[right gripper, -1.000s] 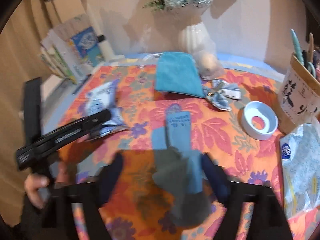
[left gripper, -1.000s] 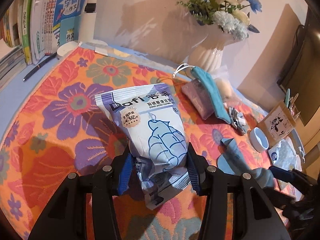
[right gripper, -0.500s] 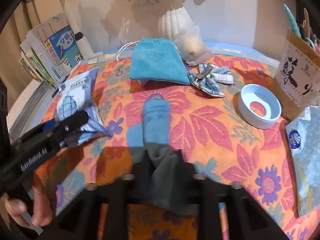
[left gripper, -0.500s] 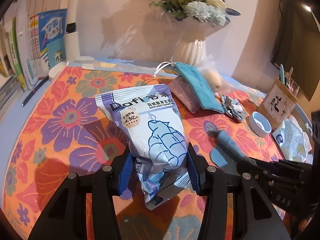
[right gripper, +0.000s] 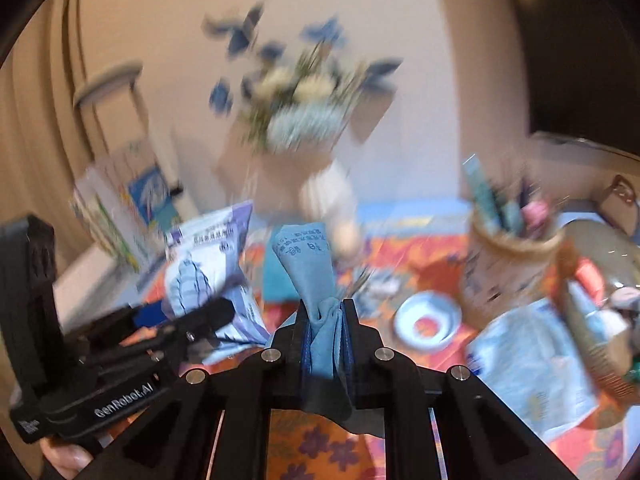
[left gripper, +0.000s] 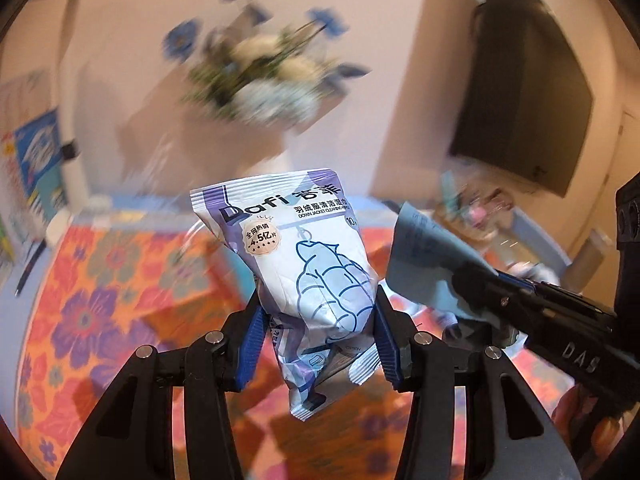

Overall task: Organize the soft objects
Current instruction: 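Carry the Dofi bag and teal cloth to the glass plate and release both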

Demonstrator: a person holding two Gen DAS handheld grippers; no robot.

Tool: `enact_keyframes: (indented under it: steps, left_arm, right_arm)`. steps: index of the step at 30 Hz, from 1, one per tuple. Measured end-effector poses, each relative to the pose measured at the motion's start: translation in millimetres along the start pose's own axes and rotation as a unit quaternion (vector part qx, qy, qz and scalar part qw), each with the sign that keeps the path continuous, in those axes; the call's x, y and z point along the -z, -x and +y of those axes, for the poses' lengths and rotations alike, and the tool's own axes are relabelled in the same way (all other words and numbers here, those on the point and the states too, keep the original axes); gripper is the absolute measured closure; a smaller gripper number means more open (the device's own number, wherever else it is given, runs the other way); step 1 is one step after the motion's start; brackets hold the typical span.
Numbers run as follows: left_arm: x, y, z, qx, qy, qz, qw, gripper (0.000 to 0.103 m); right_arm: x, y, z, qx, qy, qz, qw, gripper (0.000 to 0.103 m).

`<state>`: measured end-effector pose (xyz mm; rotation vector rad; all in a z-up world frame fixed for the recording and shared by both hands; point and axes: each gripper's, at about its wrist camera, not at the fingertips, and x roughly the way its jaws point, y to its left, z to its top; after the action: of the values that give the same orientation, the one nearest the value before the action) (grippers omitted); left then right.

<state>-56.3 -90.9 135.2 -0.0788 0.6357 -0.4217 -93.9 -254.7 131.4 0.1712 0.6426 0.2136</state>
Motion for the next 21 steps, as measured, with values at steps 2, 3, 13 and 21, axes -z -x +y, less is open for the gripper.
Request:
enact_keyframes:
  steps: [2,3,13,21]
  left_arm:
    - [-18,2,-24,0.025,-0.011,-0.012,0.9996,0.057]
    - [-27,3,-36,0.038,-0.018,-0.016,0.999,0.057]
    - [-72,-56,-187,0.177,-0.085,0.023,0.9803,0.057]
    - [-59,-119,-253,0.18,-0.129,0.046,0.974,0.05]
  right_arm:
    - [-12,20,-16,0.001,-0.02,-0.024,1.0,0.09]
    - [-18,35,-26,0.012,-0.029,-0.041,0.999,0.09]
    - [-53,115,-161,0.156,-0.147,-0.111,0.97,0.09]
    - [-38,105,-259,0.208,-0.24,-0.065,0.946,0.089]
